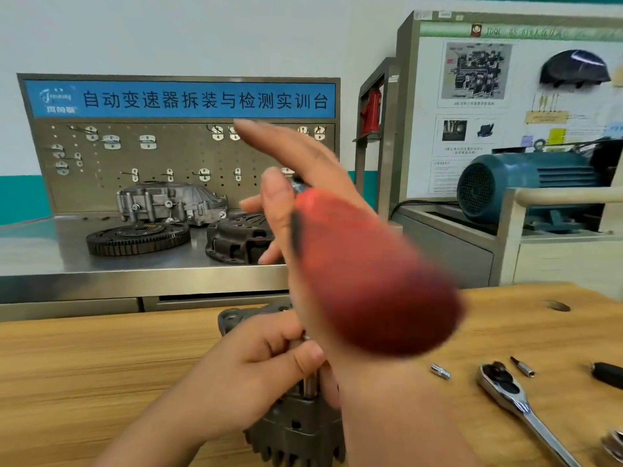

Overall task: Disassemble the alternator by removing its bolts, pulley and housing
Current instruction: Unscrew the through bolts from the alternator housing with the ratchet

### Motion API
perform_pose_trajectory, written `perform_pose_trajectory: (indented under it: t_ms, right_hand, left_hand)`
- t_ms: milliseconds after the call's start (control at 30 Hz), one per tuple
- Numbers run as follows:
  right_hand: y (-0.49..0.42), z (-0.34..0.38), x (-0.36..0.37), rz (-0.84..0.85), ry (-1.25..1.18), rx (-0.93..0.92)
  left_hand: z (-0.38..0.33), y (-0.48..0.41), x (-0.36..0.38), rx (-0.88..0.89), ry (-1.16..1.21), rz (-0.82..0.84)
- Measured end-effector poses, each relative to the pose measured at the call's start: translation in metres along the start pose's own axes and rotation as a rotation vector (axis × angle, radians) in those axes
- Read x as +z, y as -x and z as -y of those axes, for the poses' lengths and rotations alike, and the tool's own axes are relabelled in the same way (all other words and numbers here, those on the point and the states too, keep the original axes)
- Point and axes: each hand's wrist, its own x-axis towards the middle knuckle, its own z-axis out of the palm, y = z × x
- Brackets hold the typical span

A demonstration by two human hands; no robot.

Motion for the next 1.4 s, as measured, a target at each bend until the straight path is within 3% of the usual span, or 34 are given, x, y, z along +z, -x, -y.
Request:
perform_pose_trajectory:
  t_ms: [200,300,400,500,600,667,733,900,1033,1133,1300,1400]
  right_hand:
    - [0.0,-0.003,-0.003,-0.071,-0.486,0.241]
    - [0.0,-0.009,-0.004,-0.074,-0.578,0.365]
    - [0.001,-0.009,-0.002,-0.071,-0.476,0.331]
    - [-0.001,-0.006,-0.001,-0.11,-0.232,0.094]
    - [0.001,-0.002,0.004,-0.098,-0.018,-0.098]
    - [0.002,-0.003,0.005,-0.061,-0.034,-0.075]
    - [0.001,-0.003,0.003,-0.049,-0.087,-0.006]
    - [-0.001,-0.003,-0.005,-0.089,-0.539,0.256]
    - [0.001,-0.009,-0.006,-0.111,-0.586,0.357]
    - [0.001,-0.007,-0.003,-0.131,-0.409,0.264]
    - [0.002,-0.003,0.002,-0.1,0.007,-0.099]
    - [0.001,-0.001,0.003,-0.09,-0.088,-0.035]
  left_hand:
    - [-0.001,0.0,0.001,0.09,0.057,0.054]
    - [0.001,-0.001,-0.002,0.047,0.027,0.023]
    - [-0.002,-0.001,-0.001,0.063,0.019,0.05]
    - [-0.006,0.001,0.002,0.074,-0.003,0.03]
    - [-0.004,0.004,0.008,-0.006,-0.062,-0.092]
    - [-0.003,0.005,0.007,-0.049,-0.038,-0.102]
    - [-0.002,0.0,0.005,0.023,-0.032,-0.02]
    - [-0.001,-0.001,0.0,0.047,0.076,0.055]
    - [0.0,-0.002,-0.002,0.092,0.058,0.066]
    - [0.0,-0.003,-0.002,0.09,0.04,0.069]
    - [-0.005,-0.001,0.002,0.129,-0.023,0.033]
    - [-0.008,-0.001,0.003,0.119,-0.005,0.041]
